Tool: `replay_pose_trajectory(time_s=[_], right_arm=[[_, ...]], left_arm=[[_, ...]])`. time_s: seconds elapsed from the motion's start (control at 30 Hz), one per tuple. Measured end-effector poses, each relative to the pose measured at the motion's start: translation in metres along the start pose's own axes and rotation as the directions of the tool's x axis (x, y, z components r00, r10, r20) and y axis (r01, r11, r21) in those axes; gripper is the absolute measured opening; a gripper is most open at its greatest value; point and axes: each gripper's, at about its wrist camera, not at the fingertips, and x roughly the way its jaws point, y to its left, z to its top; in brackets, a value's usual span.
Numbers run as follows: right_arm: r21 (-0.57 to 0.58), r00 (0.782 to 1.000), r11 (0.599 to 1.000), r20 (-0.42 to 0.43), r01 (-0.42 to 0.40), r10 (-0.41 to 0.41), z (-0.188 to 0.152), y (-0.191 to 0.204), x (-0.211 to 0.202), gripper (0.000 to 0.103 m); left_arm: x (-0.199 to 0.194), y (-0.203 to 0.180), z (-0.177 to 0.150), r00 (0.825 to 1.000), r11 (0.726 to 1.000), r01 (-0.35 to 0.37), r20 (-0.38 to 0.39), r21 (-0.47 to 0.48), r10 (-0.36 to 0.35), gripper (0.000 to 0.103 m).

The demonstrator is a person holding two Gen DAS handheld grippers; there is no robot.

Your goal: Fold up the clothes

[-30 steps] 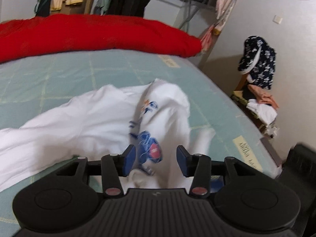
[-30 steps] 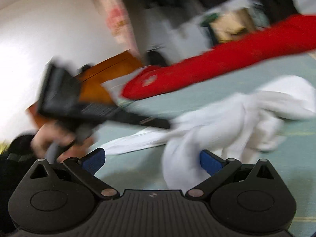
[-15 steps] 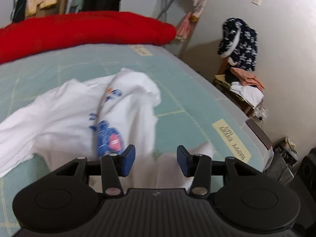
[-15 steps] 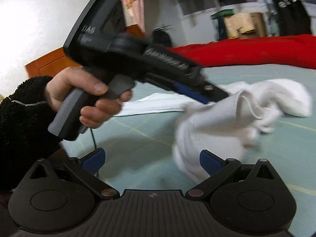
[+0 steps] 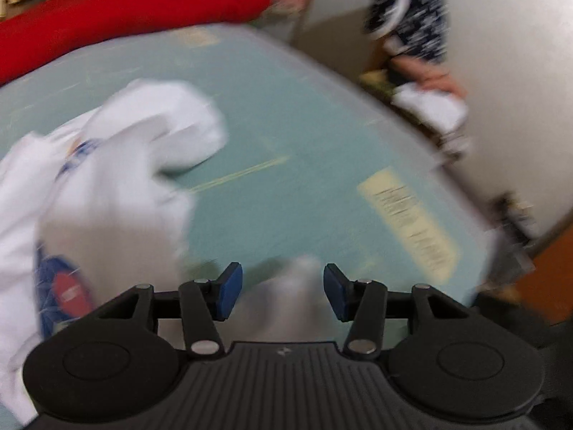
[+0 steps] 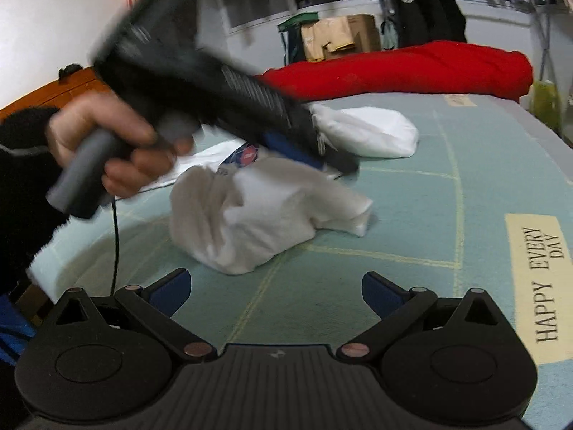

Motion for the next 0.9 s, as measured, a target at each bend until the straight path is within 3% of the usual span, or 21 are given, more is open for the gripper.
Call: replay_pose_trajectory(time_s=[0.1,0.23,0.33,0.57,0.63,0.7,0.8,0.9], right_arm=[[-0.01,1.0,1.0,0.02,0.019,-0.019,0.004,-0.013,-0.005,0.103],[-0.106,0.998,0.994,0.058,0.034,-0.027,0.011,-0.02,-0.004,0.103],[-0.105,0.998,0.994,0.062,0.022,-0.016,0.027,-0.033,0.019,0.103],[-0.067,0.999,0.997,0.015,-0.033,0.034,0.066,-0.057,0.083,0.1],[-0.084,0.998,0.996,-0.049,-0.035,0.031,0.065,-0.059,0.105,0.083],[-0.105,0.996,0.994,-0.086,-0.03,0.021,0.061,-0.059,0.123,0.082],[-0.146,0.998,0.989,-0.053,-0.026,0.018,0.061,-0.055,0.13,0.08],[-0.16,1.0,0.987,-0.008,-0.024,0.023,0.068,-0.053,0.132,0.067]], left_arm=[[-0.02,0.019,-0.016,0.995,0.995,-0.1,0.03,-0.004,0.1,0.05],[-0.054,0.051,-0.033,0.987,0.989,-0.144,0.071,-0.04,0.146,0.047],[-0.063,0.072,-0.04,0.984,0.985,-0.161,0.064,-0.068,0.165,0.047],[-0.061,0.096,-0.046,0.992,0.99,-0.09,0.077,-0.11,0.099,0.048],[-0.06,0.099,-0.048,0.993,0.991,-0.075,0.082,-0.112,0.084,0.048],[-0.06,0.098,-0.049,0.993,0.993,-0.069,0.088,-0.095,0.077,0.048],[-0.057,0.099,-0.049,0.994,0.994,-0.056,0.091,-0.091,0.064,0.048],[-0.055,0.104,-0.049,0.995,0.994,-0.038,0.091,-0.105,0.048,0.048]])
